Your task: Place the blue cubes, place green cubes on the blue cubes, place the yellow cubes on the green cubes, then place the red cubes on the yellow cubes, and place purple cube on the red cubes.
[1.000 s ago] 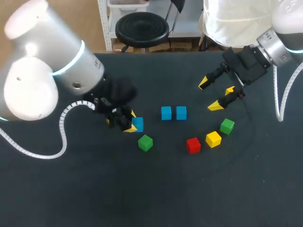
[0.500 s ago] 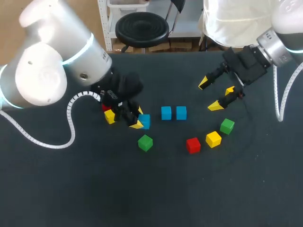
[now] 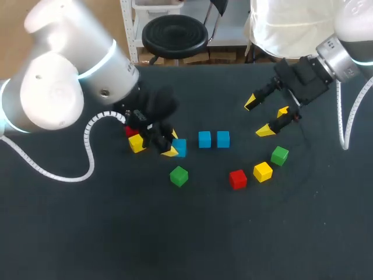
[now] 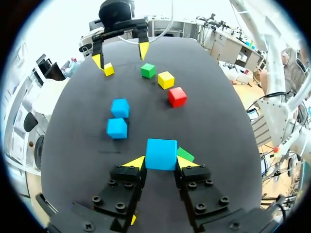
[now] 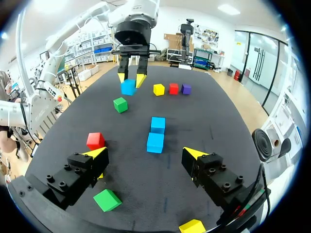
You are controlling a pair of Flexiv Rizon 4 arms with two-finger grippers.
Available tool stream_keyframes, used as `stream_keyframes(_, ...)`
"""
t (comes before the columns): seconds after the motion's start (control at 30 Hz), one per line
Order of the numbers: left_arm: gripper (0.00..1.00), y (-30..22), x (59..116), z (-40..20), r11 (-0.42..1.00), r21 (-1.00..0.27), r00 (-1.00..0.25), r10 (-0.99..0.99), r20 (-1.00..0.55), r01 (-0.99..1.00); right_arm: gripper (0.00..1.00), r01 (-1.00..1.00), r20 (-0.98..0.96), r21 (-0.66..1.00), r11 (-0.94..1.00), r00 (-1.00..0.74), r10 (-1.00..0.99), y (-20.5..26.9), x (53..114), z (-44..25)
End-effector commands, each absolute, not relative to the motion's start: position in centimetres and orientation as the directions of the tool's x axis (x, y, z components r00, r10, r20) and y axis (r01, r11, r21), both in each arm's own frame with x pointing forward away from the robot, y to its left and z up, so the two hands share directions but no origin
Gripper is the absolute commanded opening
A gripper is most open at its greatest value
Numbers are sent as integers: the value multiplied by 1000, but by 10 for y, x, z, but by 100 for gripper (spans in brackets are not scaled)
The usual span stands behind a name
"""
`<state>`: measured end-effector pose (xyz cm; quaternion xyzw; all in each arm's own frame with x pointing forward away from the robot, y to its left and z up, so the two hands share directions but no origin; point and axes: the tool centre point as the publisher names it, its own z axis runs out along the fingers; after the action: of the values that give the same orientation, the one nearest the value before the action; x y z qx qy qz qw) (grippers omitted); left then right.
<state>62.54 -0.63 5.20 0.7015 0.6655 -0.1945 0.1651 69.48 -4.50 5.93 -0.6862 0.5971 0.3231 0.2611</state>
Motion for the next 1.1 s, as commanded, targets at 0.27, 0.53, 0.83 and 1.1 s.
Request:
stream_keyframes(0.27, 0, -15, 657, 25, 16, -99, -58, 897, -438, 995, 100, -988, -755, 28, -150, 78, -651, -45, 695, 59)
stream_keyframes(0.53, 0, -12, 659, 17, 48, -123, -97, 898, -430, 991, 100, -988, -755, 28, -150, 78, -651, -45, 695, 59)
stream_keyframes(0.83, 0, -12, 660, 18, 61, -119, -108, 894, -436, 991, 100, -988, -755, 28, -150, 78, -651, -45, 695, 59)
stream_keyframes(1.1, 0, -12, 660, 18, 61, -119, -108, 894, -436, 991, 100, -988, -755, 28, -150, 78, -651, -45, 695, 59)
